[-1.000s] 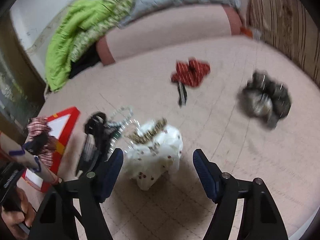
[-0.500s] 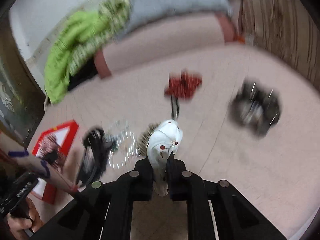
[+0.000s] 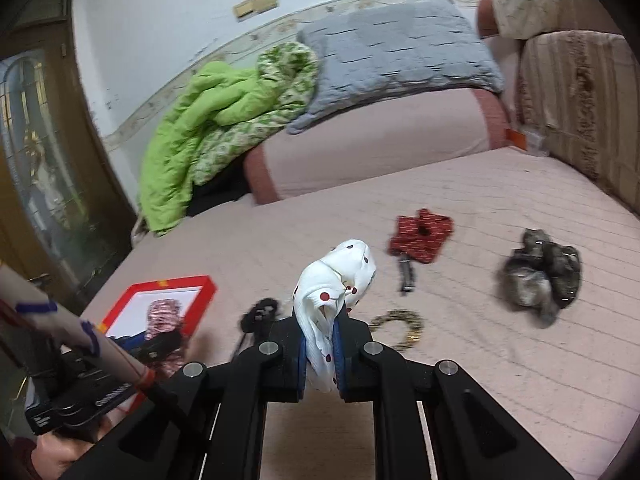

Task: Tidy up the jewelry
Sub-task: 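Carry both scrunchies over the red-framed tray with both grippers, then open the left gripper to drop the plaid scrunchie while the right drops the white one, then grasp the black claw clip with the left gripper while the right grasps the leopard bracelet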

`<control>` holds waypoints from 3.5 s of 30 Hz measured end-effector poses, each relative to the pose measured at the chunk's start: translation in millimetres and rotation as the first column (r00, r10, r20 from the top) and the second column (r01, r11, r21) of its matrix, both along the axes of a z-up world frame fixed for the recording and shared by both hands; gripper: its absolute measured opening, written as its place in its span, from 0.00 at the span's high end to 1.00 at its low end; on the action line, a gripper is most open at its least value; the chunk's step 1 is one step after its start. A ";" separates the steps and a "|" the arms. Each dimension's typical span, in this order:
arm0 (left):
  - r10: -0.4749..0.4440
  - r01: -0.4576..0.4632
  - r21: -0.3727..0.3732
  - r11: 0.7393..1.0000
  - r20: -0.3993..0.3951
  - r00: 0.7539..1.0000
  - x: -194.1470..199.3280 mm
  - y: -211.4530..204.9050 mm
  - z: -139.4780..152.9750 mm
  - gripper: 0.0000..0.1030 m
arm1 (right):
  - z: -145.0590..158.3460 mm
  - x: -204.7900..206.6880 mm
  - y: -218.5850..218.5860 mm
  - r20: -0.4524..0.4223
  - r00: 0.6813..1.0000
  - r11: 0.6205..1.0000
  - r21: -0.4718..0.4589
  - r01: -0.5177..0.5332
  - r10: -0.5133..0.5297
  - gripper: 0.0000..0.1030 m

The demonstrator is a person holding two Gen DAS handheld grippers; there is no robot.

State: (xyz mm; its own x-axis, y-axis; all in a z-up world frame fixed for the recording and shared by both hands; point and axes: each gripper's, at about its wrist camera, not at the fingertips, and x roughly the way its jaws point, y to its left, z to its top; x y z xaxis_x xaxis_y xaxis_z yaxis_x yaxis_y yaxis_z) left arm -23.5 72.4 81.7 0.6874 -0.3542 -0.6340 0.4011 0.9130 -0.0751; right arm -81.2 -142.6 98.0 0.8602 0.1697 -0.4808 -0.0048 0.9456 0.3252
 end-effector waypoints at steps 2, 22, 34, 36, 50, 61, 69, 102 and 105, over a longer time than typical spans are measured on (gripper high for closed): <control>0.006 -0.006 0.000 1.000 0.003 1.000 -1.5 4.7 1.6 0.79 | 0.1 2.4 7.2 0.002 1.000 0.999 0.016 -0.029 0.029 0.89; 0.223 -0.223 -0.028 0.974 -0.008 0.975 28.8 110.6 14.5 0.79 | 7.0 40.5 99.7 -0.037 0.964 0.964 0.059 -0.260 0.262 0.89; 0.346 -0.350 -0.036 0.936 -0.076 0.935 91.6 177.4 12.1 0.79 | 8.4 106.8 182.4 -0.090 0.913 0.917 0.076 -0.391 0.397 0.88; 0.363 -0.368 -0.041 0.929 -0.091 0.927 102.2 186.8 9.5 0.79 | 5.7 120.9 192.7 -0.099 0.907 0.911 0.100 -0.400 0.409 0.88; 0.420 -0.427 0.003 0.904 -0.195 0.887 155.6 219.1 -18.0 0.79 | -26.8 201.8 250.8 -0.205 0.872 0.895 0.155 -0.419 0.444 0.88; 0.443 -0.453 0.005 0.891 -0.228 0.867 167.0 223.7 -30.6 0.50 | -58.7 223.8 244.4 -0.341 0.866 0.929 0.077 -0.361 0.365 0.84; 0.456 -0.470 -0.017 0.883 -0.215 0.864 164.4 226.1 -26.0 0.38 | -49.4 217.2 236.2 -0.324 0.883 0.937 0.032 -0.349 0.340 0.71; 0.242 -0.257 -0.151 0.954 -0.114 0.964 88.1 102.1 18.5 0.36 | -0.9 97.4 49.3 -0.138 0.987 0.996 0.043 -0.080 0.085 0.69; 0.133 -0.149 -0.126 0.981 -0.131 0.982 71.3 63.8 14.0 0.36 | -8.9 95.9 16.9 -0.158 0.987 0.998 0.056 0.003 0.006 0.69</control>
State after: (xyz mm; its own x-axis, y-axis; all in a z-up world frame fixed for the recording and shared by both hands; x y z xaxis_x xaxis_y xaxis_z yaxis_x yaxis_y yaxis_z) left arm 47.8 136.2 95.8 0.6576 -0.3473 -0.6686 0.2494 0.9377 -0.2418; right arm 14.8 -125.6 89.0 0.7740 0.2014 -0.6004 0.0496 0.9259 0.3746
